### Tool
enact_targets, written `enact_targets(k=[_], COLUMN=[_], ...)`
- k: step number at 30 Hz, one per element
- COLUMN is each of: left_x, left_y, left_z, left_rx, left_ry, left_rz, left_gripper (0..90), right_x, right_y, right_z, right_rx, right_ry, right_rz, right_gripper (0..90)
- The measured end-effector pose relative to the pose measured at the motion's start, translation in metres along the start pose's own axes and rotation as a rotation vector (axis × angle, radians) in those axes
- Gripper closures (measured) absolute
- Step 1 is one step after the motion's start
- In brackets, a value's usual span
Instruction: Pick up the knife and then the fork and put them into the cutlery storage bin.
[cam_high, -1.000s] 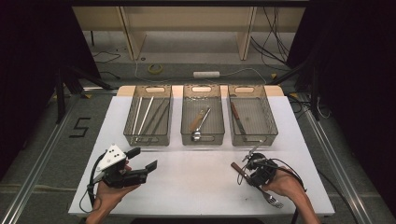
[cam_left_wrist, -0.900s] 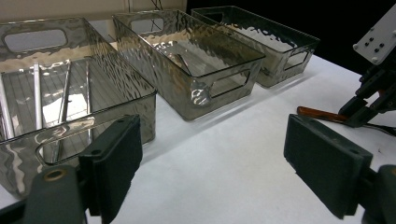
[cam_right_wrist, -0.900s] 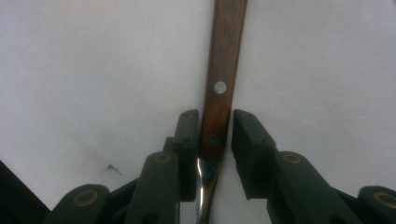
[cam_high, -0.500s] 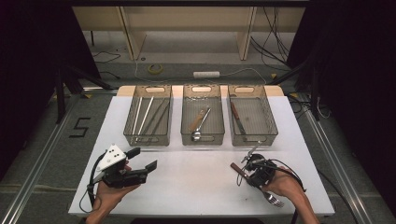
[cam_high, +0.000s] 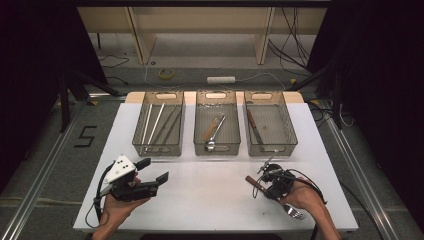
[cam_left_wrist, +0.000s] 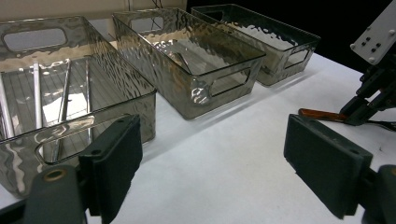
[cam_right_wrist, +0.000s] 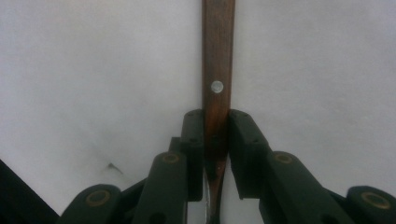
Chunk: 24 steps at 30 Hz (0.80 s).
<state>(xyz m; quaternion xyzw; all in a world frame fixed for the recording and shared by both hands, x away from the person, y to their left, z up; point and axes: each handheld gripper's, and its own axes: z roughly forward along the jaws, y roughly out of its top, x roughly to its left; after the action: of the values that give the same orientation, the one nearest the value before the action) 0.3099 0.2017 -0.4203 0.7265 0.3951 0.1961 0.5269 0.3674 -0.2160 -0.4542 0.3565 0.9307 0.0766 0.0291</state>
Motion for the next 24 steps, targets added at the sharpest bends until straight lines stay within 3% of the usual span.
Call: enact_targets(k=[24], left_x=[-0.0005], left_y=[-0.0001], left_z=[0.0005], left_rx=[0.000], left_ry=[0.002], left_rz=[0.001], left_gripper=[18.9], right_x=[-0.0023], right_y=[0.0081], right_z=[0.0011], right_rx=[0.058], right_ry=[0.014], right_rz=[-0.002], right_gripper=[77.2])
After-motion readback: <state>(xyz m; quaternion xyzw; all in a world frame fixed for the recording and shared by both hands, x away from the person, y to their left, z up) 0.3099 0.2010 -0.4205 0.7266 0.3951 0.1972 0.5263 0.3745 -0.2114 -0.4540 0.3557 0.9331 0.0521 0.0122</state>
